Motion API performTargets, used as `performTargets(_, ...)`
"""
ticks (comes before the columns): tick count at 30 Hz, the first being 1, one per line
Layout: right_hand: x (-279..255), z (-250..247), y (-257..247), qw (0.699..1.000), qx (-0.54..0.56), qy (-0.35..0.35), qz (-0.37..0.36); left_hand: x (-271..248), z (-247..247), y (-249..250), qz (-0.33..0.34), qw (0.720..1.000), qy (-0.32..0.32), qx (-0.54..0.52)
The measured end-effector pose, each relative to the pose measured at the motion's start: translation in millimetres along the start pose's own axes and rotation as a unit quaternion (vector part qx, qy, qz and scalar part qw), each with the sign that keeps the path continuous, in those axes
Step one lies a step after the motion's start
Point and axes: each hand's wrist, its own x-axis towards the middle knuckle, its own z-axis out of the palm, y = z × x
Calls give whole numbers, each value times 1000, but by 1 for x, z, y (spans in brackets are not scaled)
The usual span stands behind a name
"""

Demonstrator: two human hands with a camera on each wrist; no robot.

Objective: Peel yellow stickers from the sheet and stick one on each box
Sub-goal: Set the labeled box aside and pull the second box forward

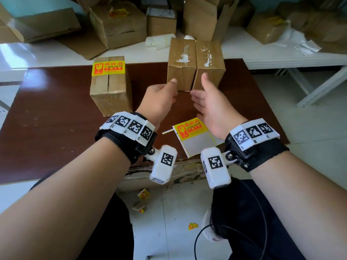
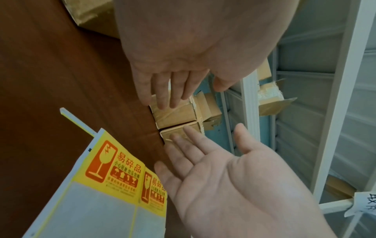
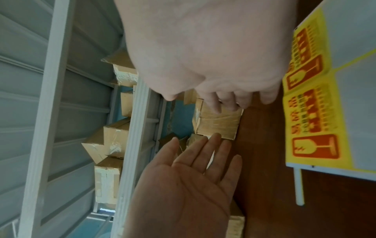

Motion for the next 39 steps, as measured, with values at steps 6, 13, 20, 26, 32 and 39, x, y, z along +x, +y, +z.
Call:
performTargets(6,5,-5,25,996,-46,43,58,0,10,-8,-92,992,-17,84)
performTargets(13,8,-6,36,997,-42,45,49,-1,19,-12,-102,990,-25,93)
performTargets(20,11,-3,36,996,-40,39,63,4,22,-19,-113,990,-13,86)
performTargets(26,13,-2,34,995,-35,45,78,6,23,-22,-110,993,9,43)
performTargets(32,17,-6,33,995,-38,60,70,7,25,-20,-133,991,22,0)
performTargets(39,18,-6,32,995,-33,61,75,4,24,-24,-148,989,-24,-7)
